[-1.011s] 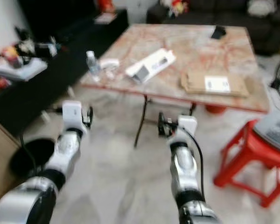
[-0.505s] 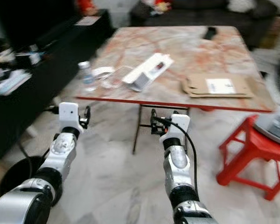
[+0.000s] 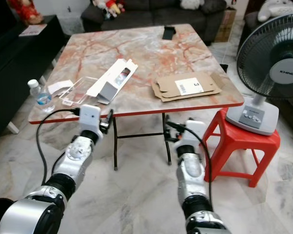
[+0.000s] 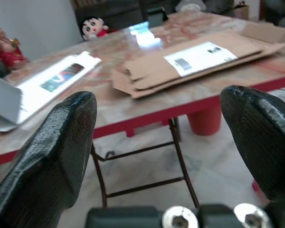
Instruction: Picking trash to rubbish bin
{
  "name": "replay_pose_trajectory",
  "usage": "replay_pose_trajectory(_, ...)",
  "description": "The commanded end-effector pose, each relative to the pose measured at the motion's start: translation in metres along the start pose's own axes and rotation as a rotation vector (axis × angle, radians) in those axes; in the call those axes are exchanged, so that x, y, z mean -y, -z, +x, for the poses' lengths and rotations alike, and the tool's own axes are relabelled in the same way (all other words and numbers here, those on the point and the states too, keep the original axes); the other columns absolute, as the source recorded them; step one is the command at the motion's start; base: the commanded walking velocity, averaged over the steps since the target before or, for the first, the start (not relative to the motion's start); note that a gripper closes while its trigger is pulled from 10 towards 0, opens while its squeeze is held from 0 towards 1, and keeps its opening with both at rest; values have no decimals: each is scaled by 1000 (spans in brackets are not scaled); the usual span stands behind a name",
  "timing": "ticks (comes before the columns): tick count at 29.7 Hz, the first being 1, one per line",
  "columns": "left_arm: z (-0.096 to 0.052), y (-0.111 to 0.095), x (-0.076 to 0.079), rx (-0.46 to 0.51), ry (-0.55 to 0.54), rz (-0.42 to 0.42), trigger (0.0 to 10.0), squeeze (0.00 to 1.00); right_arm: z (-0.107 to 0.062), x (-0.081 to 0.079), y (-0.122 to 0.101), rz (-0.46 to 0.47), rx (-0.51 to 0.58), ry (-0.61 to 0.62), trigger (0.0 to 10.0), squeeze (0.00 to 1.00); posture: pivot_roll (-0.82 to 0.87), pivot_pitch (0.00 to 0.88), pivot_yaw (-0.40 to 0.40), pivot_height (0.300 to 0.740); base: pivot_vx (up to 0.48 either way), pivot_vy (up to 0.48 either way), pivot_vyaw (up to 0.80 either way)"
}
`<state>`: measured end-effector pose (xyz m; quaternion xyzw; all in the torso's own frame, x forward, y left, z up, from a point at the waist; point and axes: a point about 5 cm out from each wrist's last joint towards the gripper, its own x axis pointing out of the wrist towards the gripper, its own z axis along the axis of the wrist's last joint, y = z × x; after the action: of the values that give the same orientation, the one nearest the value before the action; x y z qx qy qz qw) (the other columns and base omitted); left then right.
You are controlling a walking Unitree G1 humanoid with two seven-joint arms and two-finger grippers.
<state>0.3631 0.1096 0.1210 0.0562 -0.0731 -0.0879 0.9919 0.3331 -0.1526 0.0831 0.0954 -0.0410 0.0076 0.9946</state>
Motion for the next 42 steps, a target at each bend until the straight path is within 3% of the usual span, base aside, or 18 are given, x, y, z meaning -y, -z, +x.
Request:
replay_pose_trajectory(1, 2, -5, -6, 18, 2, 38, 10000, 0, 2, -9, -3, 15, 18, -25, 10000, 0, -123, 7, 49, 740, 0, 0, 0)
replay_pose_trajectory(10, 3, -7, -14, 15, -78, 41, 10000, 0, 2, -11, -4, -26, 23, -41, 10000, 0, -123, 7, 47, 740, 0, 0, 257)
replay_pose_trajectory(13, 4, -7, -15, 20, -74, 44, 10000, 0, 3, -9, -2, 12, 9, -10, 10000, 0, -123, 7, 47, 740, 0, 0, 0)
replay_pose_trajectory(42, 7, -14, -14, 46, -74, 47, 10000, 0, 4, -16, -6, -18, 35, -58, 10000, 0, -118, 5, 49, 740, 0, 0, 107)
